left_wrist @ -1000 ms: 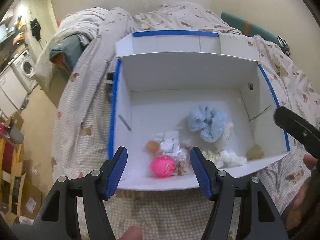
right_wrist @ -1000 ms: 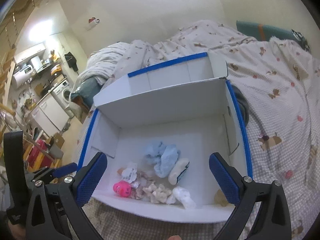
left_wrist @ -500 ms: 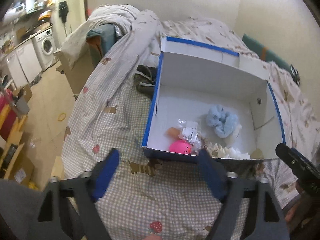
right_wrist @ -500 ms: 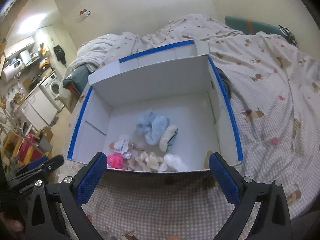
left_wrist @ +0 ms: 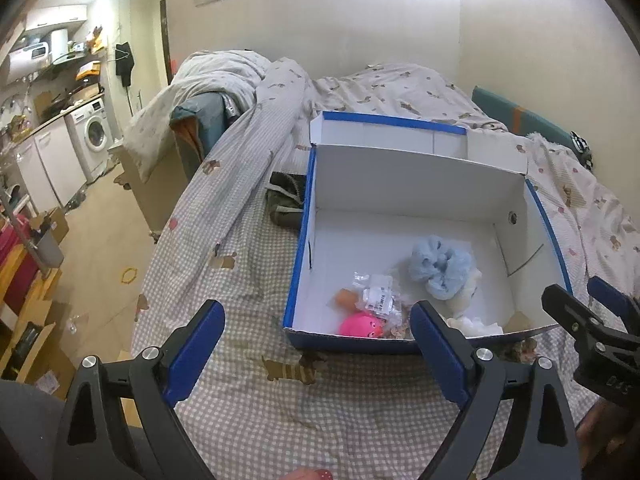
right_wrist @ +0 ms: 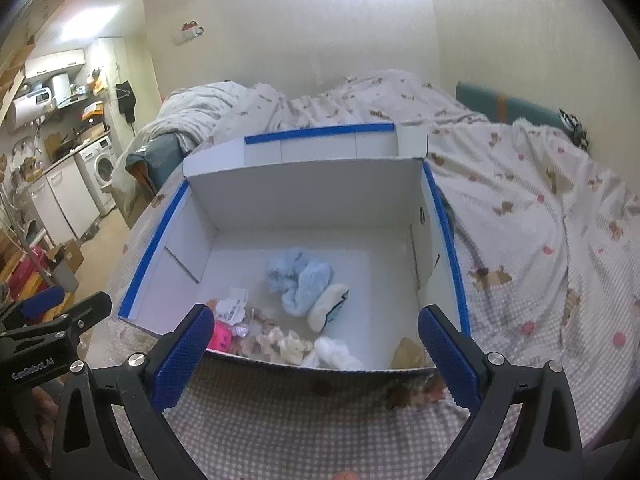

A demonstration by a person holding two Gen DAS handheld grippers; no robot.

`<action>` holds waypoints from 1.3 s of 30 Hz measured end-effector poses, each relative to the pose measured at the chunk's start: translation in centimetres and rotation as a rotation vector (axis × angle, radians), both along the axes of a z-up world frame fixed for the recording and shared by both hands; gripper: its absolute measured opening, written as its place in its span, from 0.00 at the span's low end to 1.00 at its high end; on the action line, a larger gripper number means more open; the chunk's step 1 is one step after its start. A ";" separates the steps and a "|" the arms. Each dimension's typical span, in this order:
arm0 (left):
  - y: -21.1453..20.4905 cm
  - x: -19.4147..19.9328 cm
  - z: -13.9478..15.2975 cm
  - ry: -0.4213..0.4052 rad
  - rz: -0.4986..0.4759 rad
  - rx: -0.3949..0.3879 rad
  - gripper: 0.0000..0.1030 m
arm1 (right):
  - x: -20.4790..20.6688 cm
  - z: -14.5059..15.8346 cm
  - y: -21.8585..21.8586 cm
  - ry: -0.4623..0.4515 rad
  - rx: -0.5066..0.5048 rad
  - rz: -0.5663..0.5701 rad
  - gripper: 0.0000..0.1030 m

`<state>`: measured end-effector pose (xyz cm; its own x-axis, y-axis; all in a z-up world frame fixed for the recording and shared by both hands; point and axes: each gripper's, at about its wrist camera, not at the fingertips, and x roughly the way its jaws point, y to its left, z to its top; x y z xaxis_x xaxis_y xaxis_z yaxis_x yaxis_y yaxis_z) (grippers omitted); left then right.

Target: Organize soft objects

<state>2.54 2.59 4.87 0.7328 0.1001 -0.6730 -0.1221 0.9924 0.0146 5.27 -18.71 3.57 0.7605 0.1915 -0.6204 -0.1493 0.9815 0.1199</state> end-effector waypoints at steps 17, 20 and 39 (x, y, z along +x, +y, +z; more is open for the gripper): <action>0.2 0.2 0.1 -0.001 0.010 -0.017 1.00 | 0.3 -0.2 0.3 -0.001 -0.009 0.000 1.00; 0.2 0.2 0.1 -0.001 0.010 -0.021 1.00 | 0.4 -0.2 0.3 -0.001 -0.009 0.001 1.00; -0.3 0.0 0.2 -0.003 0.005 -0.007 1.00 | 0.5 -0.5 0.0 0.007 0.000 -0.004 1.00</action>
<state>2.56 2.28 5.10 0.7346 0.0989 -0.6713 -0.1267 0.9919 0.0074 5.77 -18.73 3.07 0.7568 0.1886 -0.6258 -0.1449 0.9821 0.1206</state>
